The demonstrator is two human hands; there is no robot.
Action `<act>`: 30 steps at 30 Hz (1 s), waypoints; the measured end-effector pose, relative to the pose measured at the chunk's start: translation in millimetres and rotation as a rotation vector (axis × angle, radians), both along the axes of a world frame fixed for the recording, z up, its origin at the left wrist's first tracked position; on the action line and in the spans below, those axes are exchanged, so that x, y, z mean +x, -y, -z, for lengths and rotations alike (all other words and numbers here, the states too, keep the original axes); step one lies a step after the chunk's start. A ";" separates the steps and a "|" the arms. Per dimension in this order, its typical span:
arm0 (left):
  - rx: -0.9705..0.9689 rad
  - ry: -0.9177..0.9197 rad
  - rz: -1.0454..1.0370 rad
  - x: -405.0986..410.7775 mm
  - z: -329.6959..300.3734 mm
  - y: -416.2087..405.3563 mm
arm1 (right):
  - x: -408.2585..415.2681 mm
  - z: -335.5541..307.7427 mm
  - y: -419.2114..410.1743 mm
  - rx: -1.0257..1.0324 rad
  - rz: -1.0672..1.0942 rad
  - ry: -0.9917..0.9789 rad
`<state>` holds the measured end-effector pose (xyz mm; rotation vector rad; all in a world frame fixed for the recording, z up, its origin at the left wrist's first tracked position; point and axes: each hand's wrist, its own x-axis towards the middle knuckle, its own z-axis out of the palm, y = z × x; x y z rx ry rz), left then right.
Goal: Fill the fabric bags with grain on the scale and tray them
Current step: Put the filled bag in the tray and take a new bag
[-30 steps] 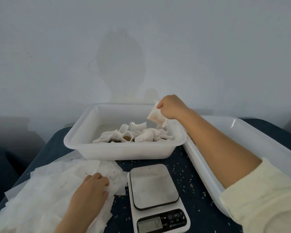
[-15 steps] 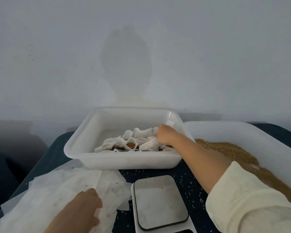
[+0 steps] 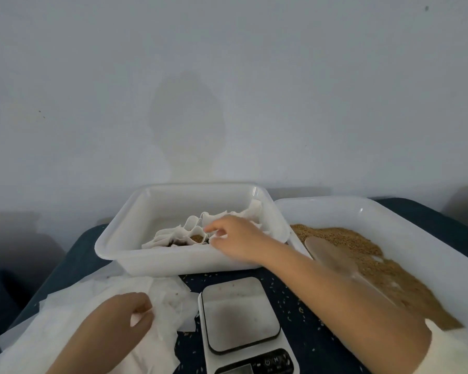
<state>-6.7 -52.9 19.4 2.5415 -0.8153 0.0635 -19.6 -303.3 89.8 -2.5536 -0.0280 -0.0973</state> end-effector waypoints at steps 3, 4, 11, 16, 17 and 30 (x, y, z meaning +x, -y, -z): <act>-0.205 -0.002 -0.005 -7.5 -6.3 0.4 | -35.7 11.4 -26.2 0.131 -0.126 -0.055; -0.268 0.004 0.004 -11.1 -6.9 2.1 | -44.9 18.1 -32.5 0.172 -0.161 -0.098; -0.450 -0.101 0.058 -30.8 4.9 22.3 | -72.4 65.1 -47.6 0.549 -0.064 -0.236; -0.479 -0.326 0.084 -36.2 17.7 23.8 | -76.5 80.1 -44.2 0.748 0.083 -0.205; -0.500 -0.376 0.079 -36.6 21.1 23.8 | -77.9 82.4 -43.2 0.760 0.096 -0.211; -0.558 -0.224 0.141 -50.4 18.6 35.4 | -91.7 73.5 -30.2 0.638 0.194 -0.088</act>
